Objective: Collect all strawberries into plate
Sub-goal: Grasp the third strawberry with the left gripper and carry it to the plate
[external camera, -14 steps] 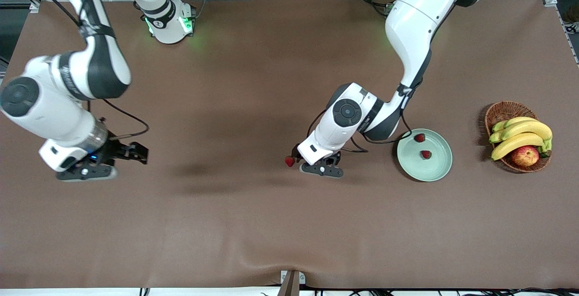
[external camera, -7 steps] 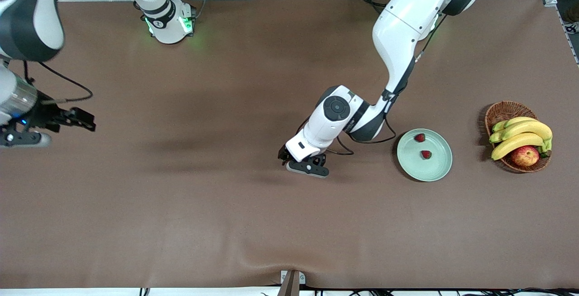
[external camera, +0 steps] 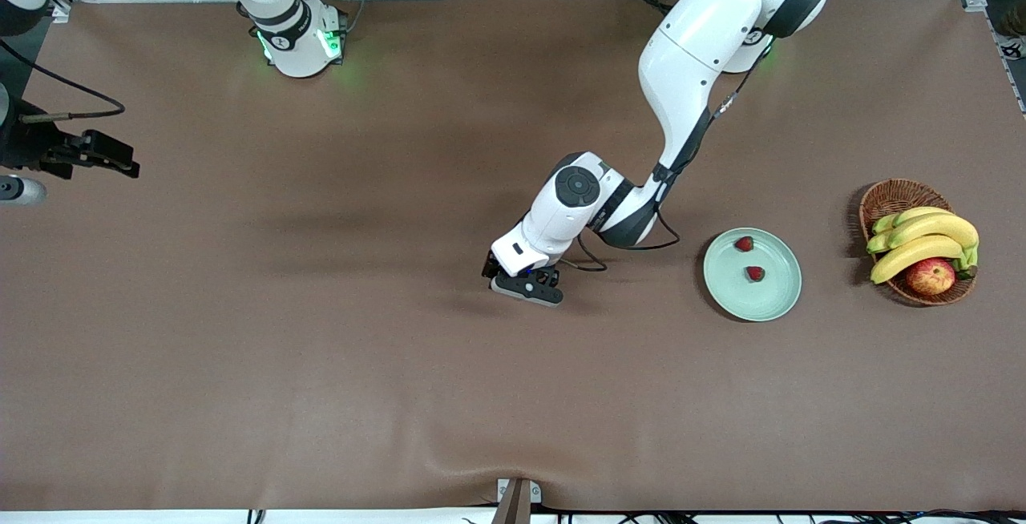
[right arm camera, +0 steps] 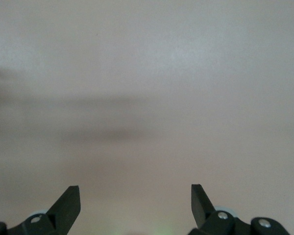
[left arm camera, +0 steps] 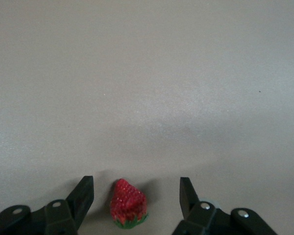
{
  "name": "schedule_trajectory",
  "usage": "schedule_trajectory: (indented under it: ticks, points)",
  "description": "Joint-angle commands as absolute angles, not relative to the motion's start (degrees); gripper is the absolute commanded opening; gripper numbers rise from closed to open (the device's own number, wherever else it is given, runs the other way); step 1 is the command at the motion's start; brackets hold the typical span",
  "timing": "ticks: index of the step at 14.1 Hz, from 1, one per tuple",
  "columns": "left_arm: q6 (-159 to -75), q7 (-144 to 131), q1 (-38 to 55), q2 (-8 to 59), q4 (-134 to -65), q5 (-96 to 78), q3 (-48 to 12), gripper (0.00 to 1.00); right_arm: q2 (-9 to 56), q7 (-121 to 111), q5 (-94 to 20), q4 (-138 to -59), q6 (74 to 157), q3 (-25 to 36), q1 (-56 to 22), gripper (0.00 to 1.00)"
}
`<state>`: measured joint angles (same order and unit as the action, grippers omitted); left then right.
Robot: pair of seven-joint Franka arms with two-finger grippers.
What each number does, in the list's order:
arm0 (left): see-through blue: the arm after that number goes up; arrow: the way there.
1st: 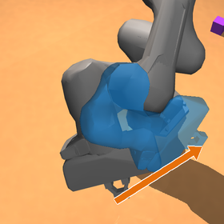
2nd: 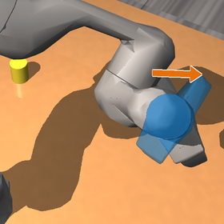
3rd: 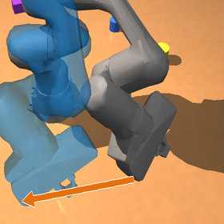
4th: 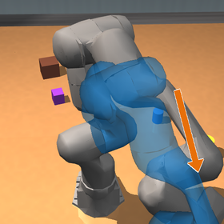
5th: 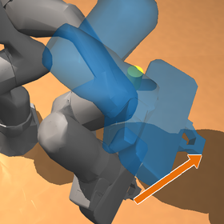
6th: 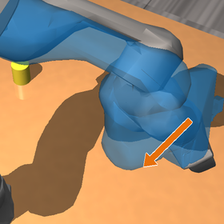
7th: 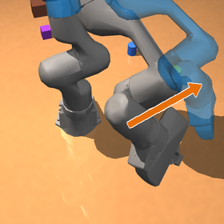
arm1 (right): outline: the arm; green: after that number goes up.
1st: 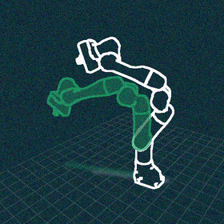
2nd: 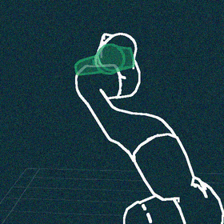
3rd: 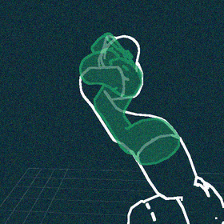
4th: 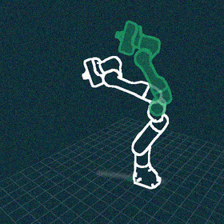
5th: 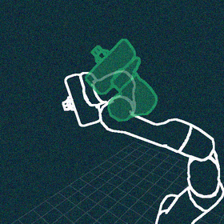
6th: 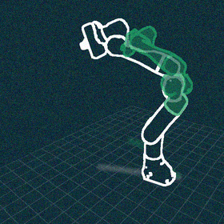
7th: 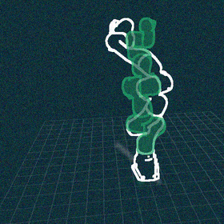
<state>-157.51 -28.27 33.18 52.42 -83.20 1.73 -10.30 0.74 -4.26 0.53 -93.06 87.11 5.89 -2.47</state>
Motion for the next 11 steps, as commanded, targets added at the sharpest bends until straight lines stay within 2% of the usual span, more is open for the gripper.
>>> schedule_trajectory:
  ticks: [1,6,9,11]
  points:
    - [-157.85,-28.65,34.28,53.08,-81.83,1.41,-9.40,0.71,0.18,-5.10,-0.35,-91.32,83.94,1.60,1.92,1.00]
    - [-157.85,-28.65,34.28,53.61,-82.09,1.58,-9.40,0.69,-1.93,-4.92,-0.61,-91.41,83.76,2.02,1.41,1.00]
    - [-157.85,-28.65,34.36,53.61,-82.53,1.58,-9.40,0.40,-2.11,-3.61,-0.88,-91.41,83.50,2.20,0.97,1.00]
    - [-157.76,-28.83,34.37,53.61,-83.14,1.58,-9.40,0.35,-2.20,-3.43,-2.28,-91.32,83.50,2.72,0.97,1.00]
